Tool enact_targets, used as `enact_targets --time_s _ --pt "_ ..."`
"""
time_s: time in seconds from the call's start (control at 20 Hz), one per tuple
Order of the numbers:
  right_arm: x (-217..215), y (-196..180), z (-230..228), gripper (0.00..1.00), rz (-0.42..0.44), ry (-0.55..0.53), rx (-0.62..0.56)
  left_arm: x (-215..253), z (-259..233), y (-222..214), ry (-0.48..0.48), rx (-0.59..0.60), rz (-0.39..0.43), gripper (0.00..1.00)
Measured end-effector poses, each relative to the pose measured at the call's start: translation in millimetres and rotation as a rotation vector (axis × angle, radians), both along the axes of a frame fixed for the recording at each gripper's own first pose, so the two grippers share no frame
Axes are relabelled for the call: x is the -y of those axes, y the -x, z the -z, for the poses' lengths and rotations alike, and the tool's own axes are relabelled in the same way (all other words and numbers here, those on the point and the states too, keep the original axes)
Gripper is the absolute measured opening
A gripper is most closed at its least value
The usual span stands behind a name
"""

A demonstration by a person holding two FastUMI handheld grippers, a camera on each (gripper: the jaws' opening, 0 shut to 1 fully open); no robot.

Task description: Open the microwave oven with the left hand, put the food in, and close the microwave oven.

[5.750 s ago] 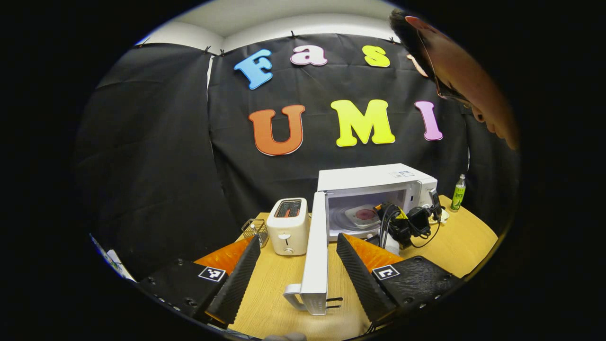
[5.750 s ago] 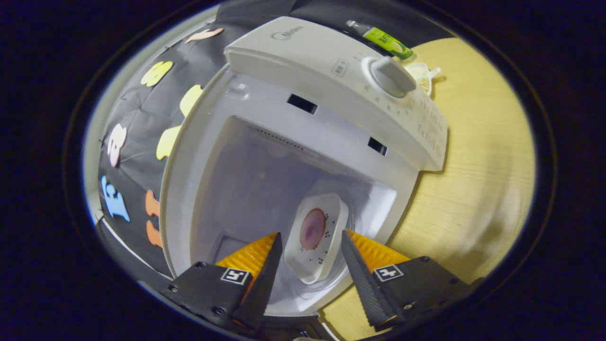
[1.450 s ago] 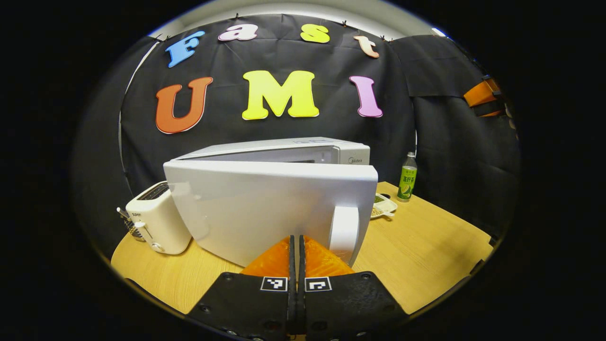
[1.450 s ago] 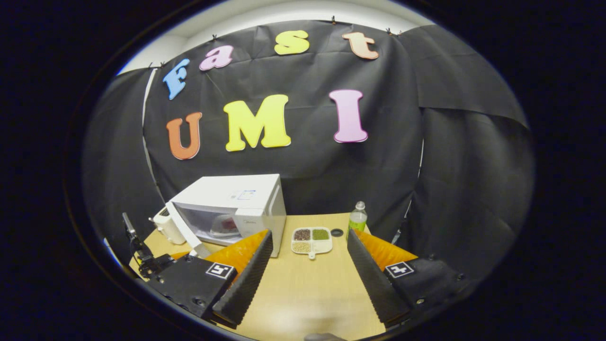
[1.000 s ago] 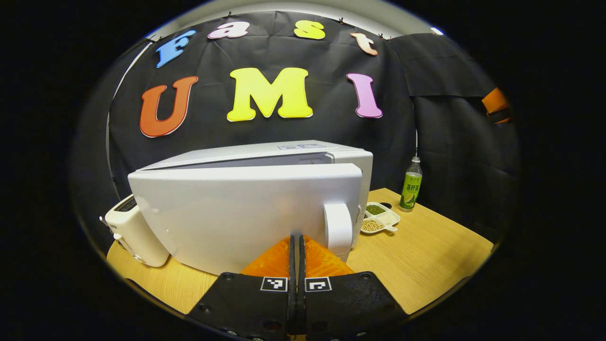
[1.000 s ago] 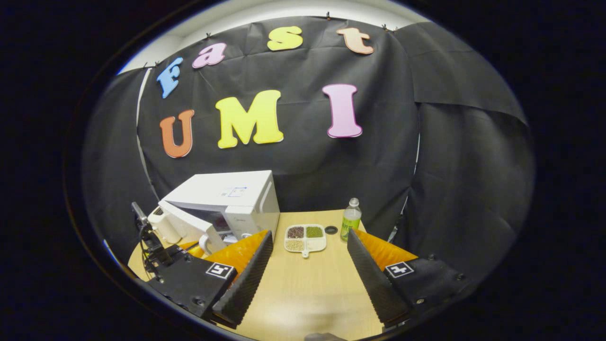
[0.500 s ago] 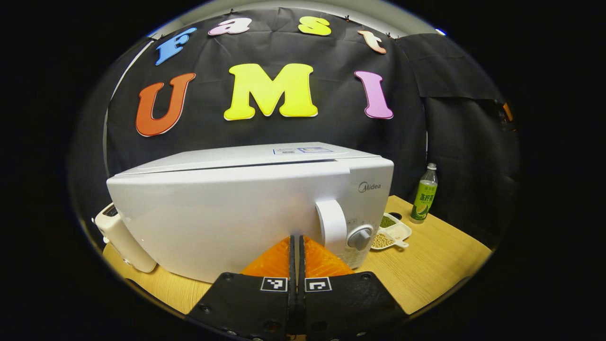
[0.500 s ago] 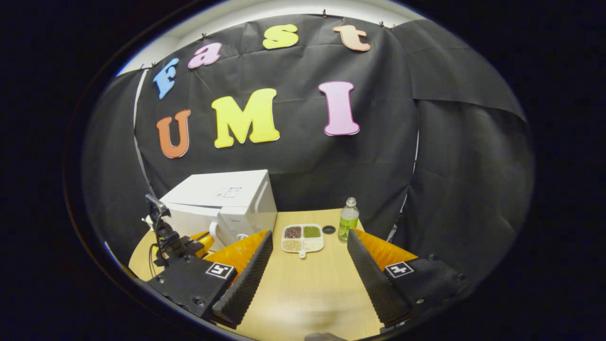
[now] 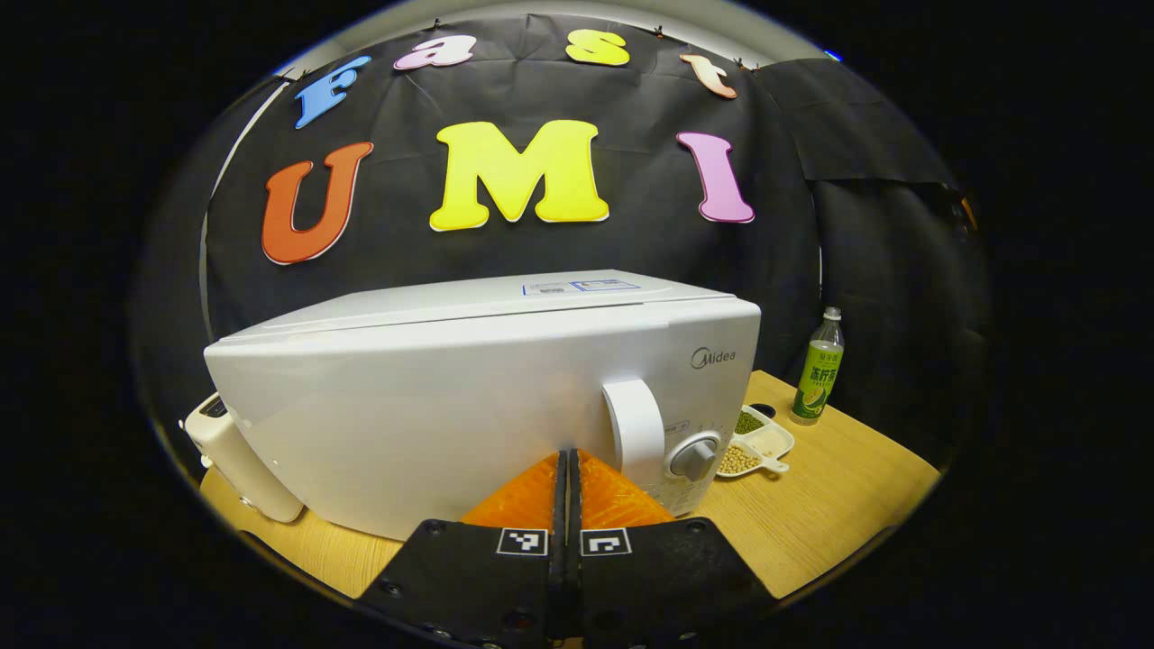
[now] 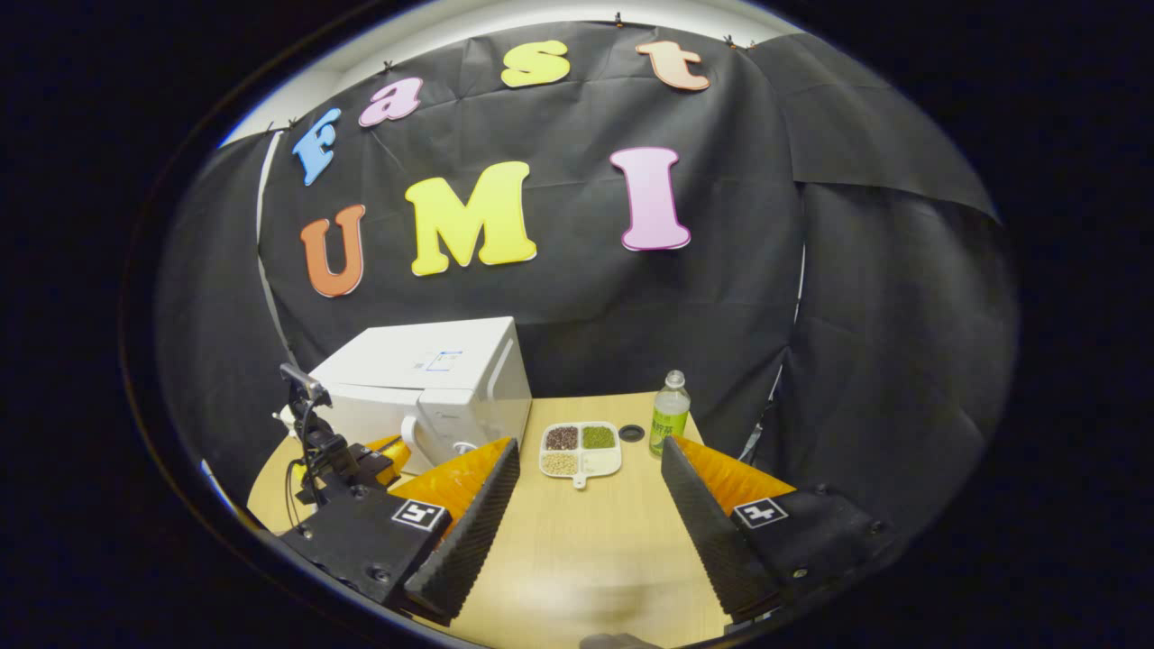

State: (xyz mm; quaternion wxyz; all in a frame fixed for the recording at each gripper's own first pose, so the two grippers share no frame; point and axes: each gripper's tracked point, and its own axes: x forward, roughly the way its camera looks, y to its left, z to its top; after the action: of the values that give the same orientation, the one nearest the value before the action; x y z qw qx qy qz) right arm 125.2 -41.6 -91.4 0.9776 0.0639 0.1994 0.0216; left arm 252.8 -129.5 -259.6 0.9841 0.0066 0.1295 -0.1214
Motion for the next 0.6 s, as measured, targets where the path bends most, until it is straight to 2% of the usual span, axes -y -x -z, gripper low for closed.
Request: enact_targets --time_s 0.05,0.1,0.2,0.25,0.3,0.4,0.45,0.55,0.6 --pt "-2.2 -1.6 -1.2 1.00 -0.004 0.001 0.002 -1.9 3.5 2.3 0.001 -0.027 -0.014 0.00" --pt "-3.7 -2.7 -2.4 0.92 -0.007 0.005 0.005 -1.4 0.5 0.2 0.000 -0.011 -0.021 0.00" --pt "-11.8 -2.8 -6.8 0.92 -0.025 0.004 0.014 -0.7 -0.8 6.4 0.012 -0.024 -0.015 0.00" --pt "-15.4 -2.8 -7.7 1.00 -0.034 0.006 0.017 -1.1 -3.5 9.0 0.009 -0.016 -0.013 0.00" --pt "-17.1 -3.2 -9.4 0.92 -0.037 0.008 0.023 -4.0 -7.0 11.3 -0.002 -0.011 -0.018 0.00" --pt "-22.5 -1.9 -13.1 0.92 -0.047 0.007 0.035 -11.5 -14.6 20.1 -0.005 -0.003 -0.035 0.00" --pt "-25.4 -1.3 -14.2 1.00 -0.052 0.009 0.039 -16.7 -19.2 25.2 0.002 0.001 -0.052 0.00" --pt "-29.4 -0.1 -16.2 1.00 -0.055 0.017 0.052 -23.3 -23.5 38.5 0.005 -0.001 -0.069 0.00" --pt "-33.5 2.1 -16.4 1.00 -0.058 0.014 0.056 -20.6 -22.8 45.4 0.005 0.000 -0.048 0.32"
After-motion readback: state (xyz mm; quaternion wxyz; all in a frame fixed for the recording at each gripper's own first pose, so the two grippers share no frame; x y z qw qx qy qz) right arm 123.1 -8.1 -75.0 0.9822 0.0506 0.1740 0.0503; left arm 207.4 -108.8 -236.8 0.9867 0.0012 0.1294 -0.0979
